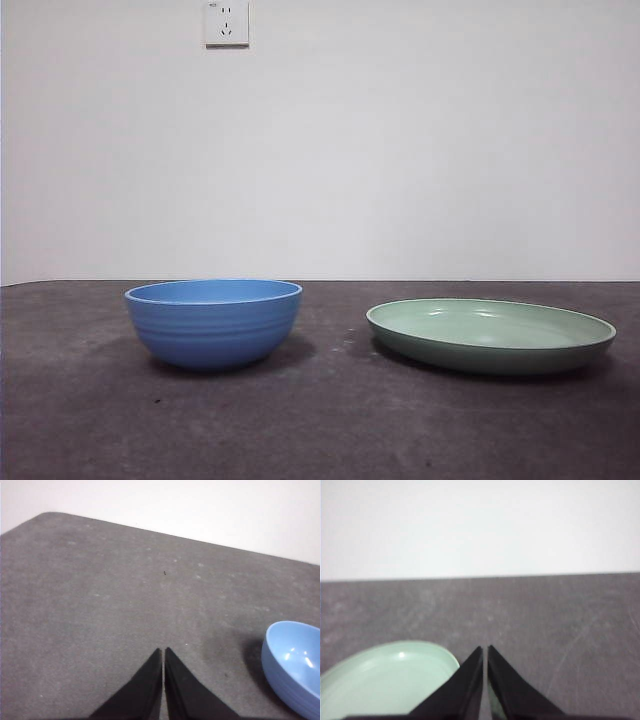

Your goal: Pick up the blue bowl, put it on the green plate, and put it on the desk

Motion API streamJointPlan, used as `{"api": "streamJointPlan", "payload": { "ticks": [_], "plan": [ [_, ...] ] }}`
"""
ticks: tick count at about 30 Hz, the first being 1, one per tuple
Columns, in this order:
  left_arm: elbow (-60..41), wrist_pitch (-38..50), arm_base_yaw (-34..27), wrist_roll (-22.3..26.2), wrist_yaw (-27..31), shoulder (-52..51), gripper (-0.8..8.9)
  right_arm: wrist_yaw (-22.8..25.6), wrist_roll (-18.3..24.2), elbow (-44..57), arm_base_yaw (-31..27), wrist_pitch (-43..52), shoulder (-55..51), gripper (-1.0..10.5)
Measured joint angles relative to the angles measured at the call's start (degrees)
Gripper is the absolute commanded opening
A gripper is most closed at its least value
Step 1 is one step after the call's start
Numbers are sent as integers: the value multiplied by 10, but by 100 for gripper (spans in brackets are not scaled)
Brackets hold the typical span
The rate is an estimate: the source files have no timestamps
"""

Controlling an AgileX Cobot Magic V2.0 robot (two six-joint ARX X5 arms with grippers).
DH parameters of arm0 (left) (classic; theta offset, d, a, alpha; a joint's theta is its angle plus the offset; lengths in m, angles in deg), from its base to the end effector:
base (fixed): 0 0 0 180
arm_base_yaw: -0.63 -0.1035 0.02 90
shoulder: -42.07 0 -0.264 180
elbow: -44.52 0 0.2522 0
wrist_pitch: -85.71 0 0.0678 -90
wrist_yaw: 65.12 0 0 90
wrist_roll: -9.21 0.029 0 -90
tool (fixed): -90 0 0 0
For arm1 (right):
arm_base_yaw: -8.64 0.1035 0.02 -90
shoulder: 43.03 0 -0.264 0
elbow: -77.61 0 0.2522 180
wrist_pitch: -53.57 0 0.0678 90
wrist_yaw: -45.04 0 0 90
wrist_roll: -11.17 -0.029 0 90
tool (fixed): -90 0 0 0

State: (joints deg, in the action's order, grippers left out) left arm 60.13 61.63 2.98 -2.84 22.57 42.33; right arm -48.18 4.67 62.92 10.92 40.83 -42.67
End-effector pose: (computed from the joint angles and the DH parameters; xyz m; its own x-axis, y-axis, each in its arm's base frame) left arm 0.0947 -0.0051 0.1568 0.9851 -0.0808 -0.1517 0.0473 0.9761 -0.2123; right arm 0.0969 0.0055 0.1703 0.9950 0.0958 0.0277 -0.0983 0.9889 0.1116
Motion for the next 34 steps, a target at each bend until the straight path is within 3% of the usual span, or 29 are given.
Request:
{"api": "streamJointPlan", "payload": {
  "ticks": [10,20,27,34],
  "plan": [
    [1,0,0,-61,0,0,8,-2,-44,0,0,26,0,9],
    [52,-14,0,-120,0,0,9,-2,-125,-23,0,51,0,9],
    [158,-10,0,-128,0,15,9,20,-130,-118,0,18,13,9],
    [282,-71,0,-110,-8,106,9,17,-96,-240,0,-98,96,9]
  ]
}}
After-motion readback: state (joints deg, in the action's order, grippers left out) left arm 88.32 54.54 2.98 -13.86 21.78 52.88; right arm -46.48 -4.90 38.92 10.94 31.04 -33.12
